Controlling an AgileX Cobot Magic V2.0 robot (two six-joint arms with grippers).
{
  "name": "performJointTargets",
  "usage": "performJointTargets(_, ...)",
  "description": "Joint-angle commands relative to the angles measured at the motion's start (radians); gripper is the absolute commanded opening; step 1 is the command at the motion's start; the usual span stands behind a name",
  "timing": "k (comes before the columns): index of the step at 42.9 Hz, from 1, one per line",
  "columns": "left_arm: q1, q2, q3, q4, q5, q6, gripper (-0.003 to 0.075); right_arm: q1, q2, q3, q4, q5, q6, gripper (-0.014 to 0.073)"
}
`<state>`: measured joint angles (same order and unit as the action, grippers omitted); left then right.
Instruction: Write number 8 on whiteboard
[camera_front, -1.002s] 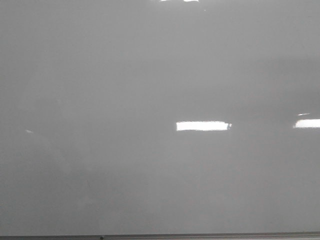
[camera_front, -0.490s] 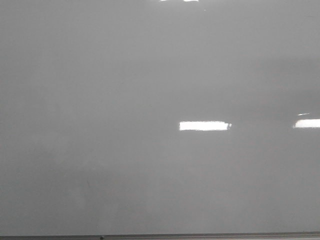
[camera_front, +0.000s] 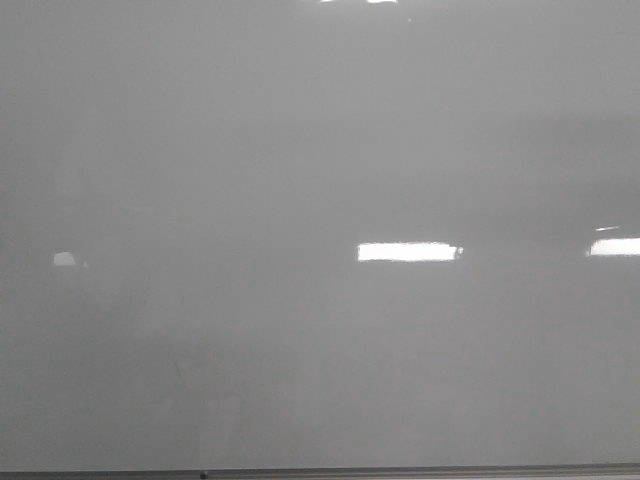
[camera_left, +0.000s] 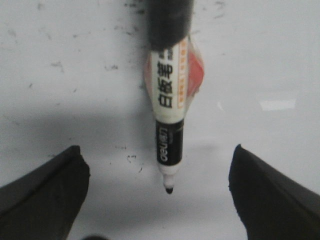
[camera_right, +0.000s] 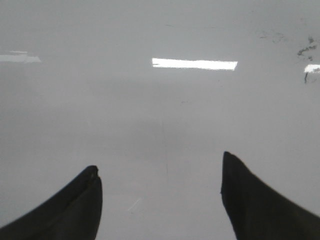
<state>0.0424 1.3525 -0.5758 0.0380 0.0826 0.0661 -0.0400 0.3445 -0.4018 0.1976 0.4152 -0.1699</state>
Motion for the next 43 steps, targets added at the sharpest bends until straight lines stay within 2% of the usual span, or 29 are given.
performJointTargets(1, -0.005, 0.009, -0.031, 0.015, -0.141, 0.0, 0.0564, 0.002, 0.013, -0.037, 0.009, -0.082, -0.001, 0.0527)
performJointTargets(4, -0.005, 0.03, -0.031, 0.015, -0.173, 0.0, 0.0549, 0.002, 0.013, -0.037, 0.009, -0.082, -0.001, 0.0527)
performJointTargets(8, -0.005, 0.064, -0.031, 0.015, -0.186, 0.0, 0.0471, 0.002, 0.013, -0.037, 0.009, -0.082, -0.001, 0.0527)
performJointTargets(12, -0.005, 0.085, -0.031, 0.015, -0.189, 0.0, 0.037, 0.002, 0.013, -0.037, 0.009, -0.082, -0.001, 0.0527)
performJointTargets(19, -0.005, 0.08, -0.031, 0.025, -0.189, 0.0, 0.0142, 0.002, 0.013, -0.037, 0.009, -0.082, -0.001, 0.0527)
performJointTargets(22, -0.005, 0.077, -0.031, 0.041, -0.189, 0.0, 0.0074, 0.002, 0.013, -0.037, 0.009, -0.082, -0.001, 0.0527)
performJointTargets(26, -0.003, 0.075, -0.031, 0.041, -0.184, 0.0, 0.0024, 0.002, 0.013, -0.037, 0.009, -0.082, -0.001, 0.0527)
performJointTargets(30, -0.003, 0.056, -0.031, 0.039, -0.148, 0.0, 0.0018, 0.002, 0.013, -0.037, 0.009, -0.082, -0.001, 0.0527)
performJointTargets(34, -0.003, 0.007, -0.069, 0.01, 0.013, -0.004, 0.0018, 0.002, 0.013, -0.037, 0.009, -0.082, -0.001, 0.0527)
performJointTargets(37, -0.01, -0.025, -0.137, -0.019, 0.229, -0.004, 0.0018, 0.002, 0.013, -0.037, 0.009, -0.079, -0.001, 0.0527)
performJointTargets(40, -0.044, -0.037, -0.248, -0.021, 0.527, 0.013, 0.0018, 0.002, 0.013, -0.043, 0.009, -0.049, -0.001, 0.0527)
performJointTargets(43, -0.1, -0.037, -0.327, -0.038, 0.721, 0.103, 0.0017, 0.002, 0.017, -0.052, 0.009, -0.006, -0.001, 0.0527)
